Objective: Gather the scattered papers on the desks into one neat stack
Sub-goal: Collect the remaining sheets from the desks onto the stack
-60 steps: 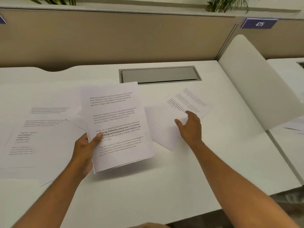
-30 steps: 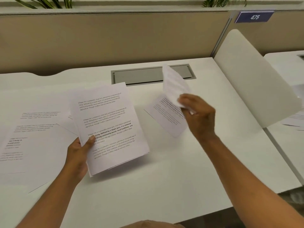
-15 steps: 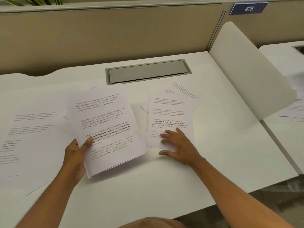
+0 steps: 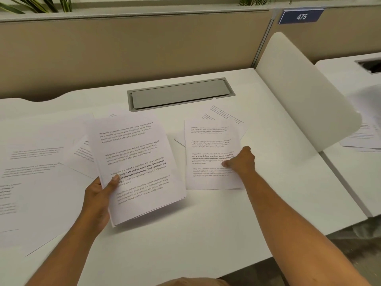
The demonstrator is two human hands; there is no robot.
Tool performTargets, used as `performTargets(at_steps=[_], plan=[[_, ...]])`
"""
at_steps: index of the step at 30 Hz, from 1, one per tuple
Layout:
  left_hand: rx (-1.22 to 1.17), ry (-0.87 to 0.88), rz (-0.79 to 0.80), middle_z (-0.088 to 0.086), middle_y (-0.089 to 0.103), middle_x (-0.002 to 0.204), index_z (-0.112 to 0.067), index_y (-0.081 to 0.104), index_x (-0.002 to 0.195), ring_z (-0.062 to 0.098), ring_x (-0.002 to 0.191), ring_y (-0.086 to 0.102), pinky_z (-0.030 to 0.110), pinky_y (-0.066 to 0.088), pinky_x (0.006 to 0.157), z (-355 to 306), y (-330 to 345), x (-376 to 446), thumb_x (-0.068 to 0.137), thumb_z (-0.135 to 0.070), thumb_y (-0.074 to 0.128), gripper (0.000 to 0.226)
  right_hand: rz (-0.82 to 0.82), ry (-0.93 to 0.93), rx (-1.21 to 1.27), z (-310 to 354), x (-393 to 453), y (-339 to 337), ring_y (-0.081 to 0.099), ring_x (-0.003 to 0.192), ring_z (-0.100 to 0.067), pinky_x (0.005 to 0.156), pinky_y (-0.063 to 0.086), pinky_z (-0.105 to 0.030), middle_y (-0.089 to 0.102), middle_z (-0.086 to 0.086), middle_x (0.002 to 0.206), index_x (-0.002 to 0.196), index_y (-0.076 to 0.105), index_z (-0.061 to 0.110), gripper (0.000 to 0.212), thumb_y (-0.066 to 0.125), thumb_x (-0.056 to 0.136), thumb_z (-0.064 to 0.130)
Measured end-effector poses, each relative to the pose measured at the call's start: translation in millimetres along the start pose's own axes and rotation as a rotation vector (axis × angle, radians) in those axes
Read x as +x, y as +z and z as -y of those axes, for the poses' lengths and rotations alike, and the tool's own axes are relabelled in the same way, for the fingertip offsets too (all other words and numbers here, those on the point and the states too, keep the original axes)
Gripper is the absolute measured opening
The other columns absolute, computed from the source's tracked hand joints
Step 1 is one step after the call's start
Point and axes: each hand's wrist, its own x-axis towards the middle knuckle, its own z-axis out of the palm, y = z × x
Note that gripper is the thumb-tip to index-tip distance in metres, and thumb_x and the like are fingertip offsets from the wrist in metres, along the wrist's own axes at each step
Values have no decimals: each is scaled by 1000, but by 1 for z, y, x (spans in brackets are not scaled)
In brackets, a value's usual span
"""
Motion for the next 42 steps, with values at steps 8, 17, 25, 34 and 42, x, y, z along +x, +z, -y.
performTargets(at_steps=[8,17,25,34,42], plan=[[2,3,-8,-1,86,122,-24,79,125,19,100,85,30,69,73,1,-9,6,103,-21,75,23,-68,0,649,18,12,4,73,111,-33,102,58,-43,77,-12,124,121,73,7,37,86,87,14],[29,-5,-25,-3,86,122,-24,76,131,26,107,81,40,64,85,-2,-8,10,103,-21,74,28,-190,204,63,60,34,32,46,133,-36,100,55,-43,44,-15,144,131,56,9,49,77,87,8],[40,-16,-25,-3,86,121,-24,76,130,24,102,84,41,66,84,-4,-1,16,103,-21,74,27,-197,193,365,77,45,34,64,123,-40,99,55,-46,53,-22,143,142,33,6,65,72,90,-2],[23,-13,4,1,85,126,-23,73,137,27,111,83,41,68,83,-9,6,24,103,-22,74,34,97,-17,829,35,40,5,73,111,-31,104,56,-53,75,-11,124,128,69,7,37,72,94,-7],[3,0,36,6,83,131,-18,70,143,31,117,81,42,70,85,-15,15,26,106,-15,71,37,393,-370,871,42,-6,-31,79,108,-20,82,65,-27,80,-3,122,129,72,12,37,78,93,5]])
